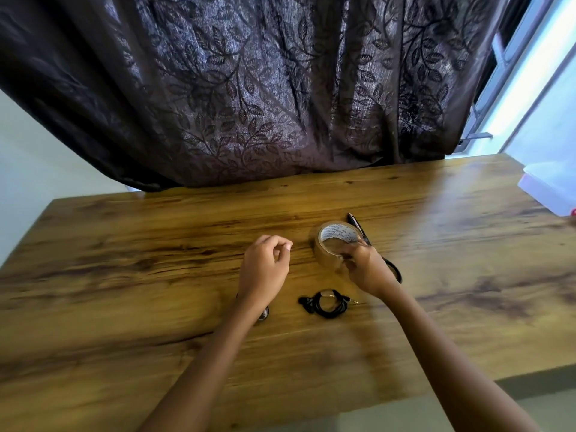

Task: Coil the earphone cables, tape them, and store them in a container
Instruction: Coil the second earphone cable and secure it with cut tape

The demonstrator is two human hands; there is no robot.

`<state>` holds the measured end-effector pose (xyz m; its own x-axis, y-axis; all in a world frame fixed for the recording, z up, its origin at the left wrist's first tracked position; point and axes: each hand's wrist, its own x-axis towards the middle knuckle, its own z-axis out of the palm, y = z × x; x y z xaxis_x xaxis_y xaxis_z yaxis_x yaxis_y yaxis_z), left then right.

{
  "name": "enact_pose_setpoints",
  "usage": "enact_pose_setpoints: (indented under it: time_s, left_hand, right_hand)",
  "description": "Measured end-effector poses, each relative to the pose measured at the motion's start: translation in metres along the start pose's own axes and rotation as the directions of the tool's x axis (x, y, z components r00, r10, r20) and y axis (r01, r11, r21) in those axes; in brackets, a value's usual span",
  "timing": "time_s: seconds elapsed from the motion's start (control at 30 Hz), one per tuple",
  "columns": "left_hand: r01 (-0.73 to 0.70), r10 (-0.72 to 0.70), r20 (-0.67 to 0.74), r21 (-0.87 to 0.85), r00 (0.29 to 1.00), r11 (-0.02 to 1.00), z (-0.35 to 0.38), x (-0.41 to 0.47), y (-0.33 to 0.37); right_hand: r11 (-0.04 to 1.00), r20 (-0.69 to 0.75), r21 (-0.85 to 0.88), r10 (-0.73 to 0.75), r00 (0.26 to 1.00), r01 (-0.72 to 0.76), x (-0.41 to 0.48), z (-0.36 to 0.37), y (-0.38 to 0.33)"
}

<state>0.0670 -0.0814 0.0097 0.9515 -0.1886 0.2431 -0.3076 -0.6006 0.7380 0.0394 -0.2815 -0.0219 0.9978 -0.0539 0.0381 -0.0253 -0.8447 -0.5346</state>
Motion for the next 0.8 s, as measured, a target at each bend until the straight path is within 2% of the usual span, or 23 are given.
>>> enact_pose_setpoints:
  time_s: [0.1,0.2,0.3,0.37,0.47,0.6,0.8]
  left_hand:
    - [0.014,-0.014,0.017,0.004,1.0,1.0,0.0,-0.001,-0.001]
    - [0.036,-0.036,0.044,-0.019,0.998,0.999,-0.002,-0.001,-0.001]
    - [0.089,-0.081,0.092,-0.09,0.992,0.992,-0.004,-0.002,0.005]
    - [0.136,-0.115,0.126,-0.165,0.985,0.977,-0.006,-0.003,0.013]
    - [0.211,-0.153,0.181,-0.371,0.972,0.904,-0.015,-0.006,0.028]
    - [0.263,-0.163,0.216,-0.601,0.963,0.755,-0.029,-0.008,0.04]
    - [0.308,-0.205,0.229,-0.711,0.951,0.632,-0.04,-0.008,0.044]
  right_hand:
    - [0.996,-0.072,0.092,0.026,0.997,-0.019,-0.002,0.0,-0.003]
    - [0.938,-0.117,0.334,0.139,0.983,-0.093,-0.003,-0.005,-0.015]
    - [0.704,-0.065,0.702,0.213,0.975,-0.106,-0.008,-0.014,-0.035]
    - [0.557,-0.037,0.827,0.198,0.98,-0.081,-0.012,-0.021,-0.051]
    - [0.4,-0.037,0.916,0.157,0.987,-0.029,-0.018,-0.026,-0.072]
    - [0.291,-0.042,0.957,0.141,0.989,-0.001,-0.024,-0.024,-0.089]
    - [0.252,-0.062,0.967,0.095,0.994,0.036,-0.026,-0.022,-0.099]
